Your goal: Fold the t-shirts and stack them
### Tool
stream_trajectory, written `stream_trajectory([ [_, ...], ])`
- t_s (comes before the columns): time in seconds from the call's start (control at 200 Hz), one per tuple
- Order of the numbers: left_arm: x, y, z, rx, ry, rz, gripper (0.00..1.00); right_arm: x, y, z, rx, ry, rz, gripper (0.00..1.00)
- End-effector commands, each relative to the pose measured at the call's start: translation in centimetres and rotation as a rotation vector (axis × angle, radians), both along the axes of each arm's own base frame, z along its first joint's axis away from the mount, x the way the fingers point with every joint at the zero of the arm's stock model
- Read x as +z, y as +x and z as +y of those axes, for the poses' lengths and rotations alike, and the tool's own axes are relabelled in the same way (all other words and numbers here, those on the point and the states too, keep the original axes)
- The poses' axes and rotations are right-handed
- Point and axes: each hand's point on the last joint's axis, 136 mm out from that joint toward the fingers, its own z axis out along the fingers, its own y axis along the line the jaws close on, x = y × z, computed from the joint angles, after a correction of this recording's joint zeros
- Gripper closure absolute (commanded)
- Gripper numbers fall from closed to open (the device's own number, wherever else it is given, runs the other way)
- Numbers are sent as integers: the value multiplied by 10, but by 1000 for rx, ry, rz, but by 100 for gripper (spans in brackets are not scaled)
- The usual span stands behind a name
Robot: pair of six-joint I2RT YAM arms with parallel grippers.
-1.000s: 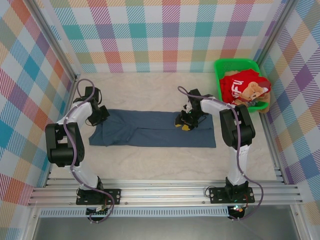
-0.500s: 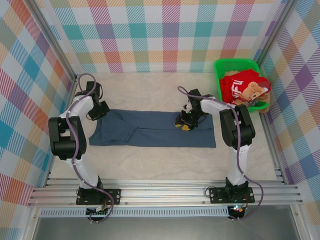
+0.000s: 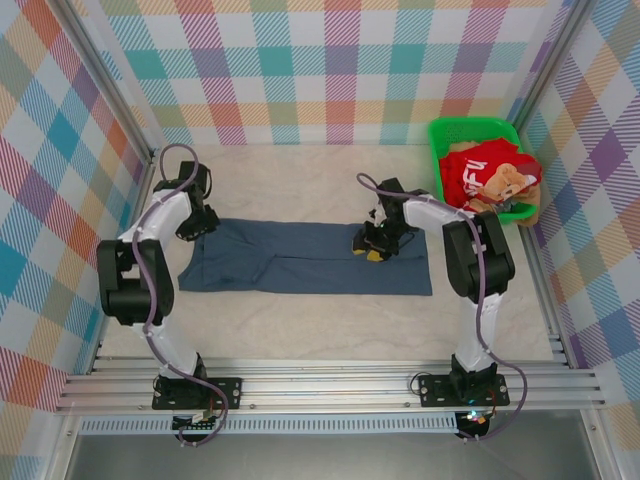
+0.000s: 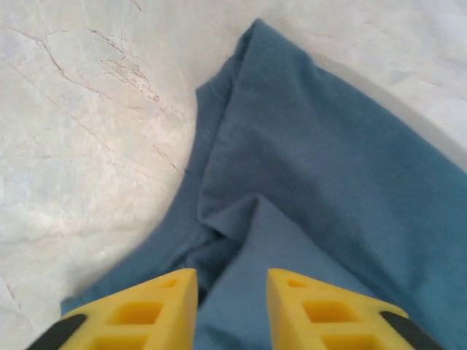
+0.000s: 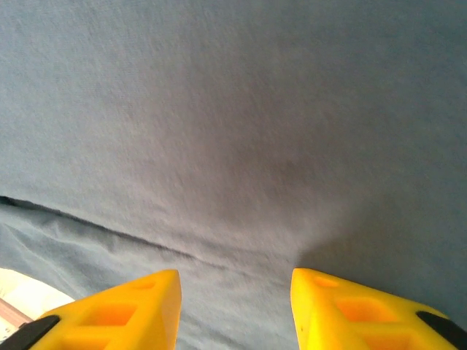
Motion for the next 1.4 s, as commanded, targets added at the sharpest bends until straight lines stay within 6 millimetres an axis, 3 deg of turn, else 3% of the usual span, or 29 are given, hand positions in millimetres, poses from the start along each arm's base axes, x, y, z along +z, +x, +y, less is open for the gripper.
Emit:
stream_trajectory([
  [0.0,14,-21,-45,-51,-72,-22,73,18,1,-4,17,-2,-72,56],
  [0.145,-8,-49,-131,-254,-269,34,73,18,-2,-4,36,0,-72,56],
  [0.245,-29,-70,-159,-342,-293,97,73,18,-2,-3,36,5,-73,56],
  [0.385,-50,-77,-161,-357,-266,152,68,18,-3,-3,29,11,-70,56],
  [0.665,-61,-84,-150,-378,-210,167,60,18,-10,-6,26,6,-58,56],
  [0.855,-72,-82,-145,-367,-180,167,60,16,-12,-6,26,9,-50,56],
  [1.29,-83,-99,-176,-336,-318,190,72,17,-11,-7,24,2,-56,56],
  [1.395,-66,-92,-177,-322,-333,127,73,18,-11,-7,24,0,-58,56],
])
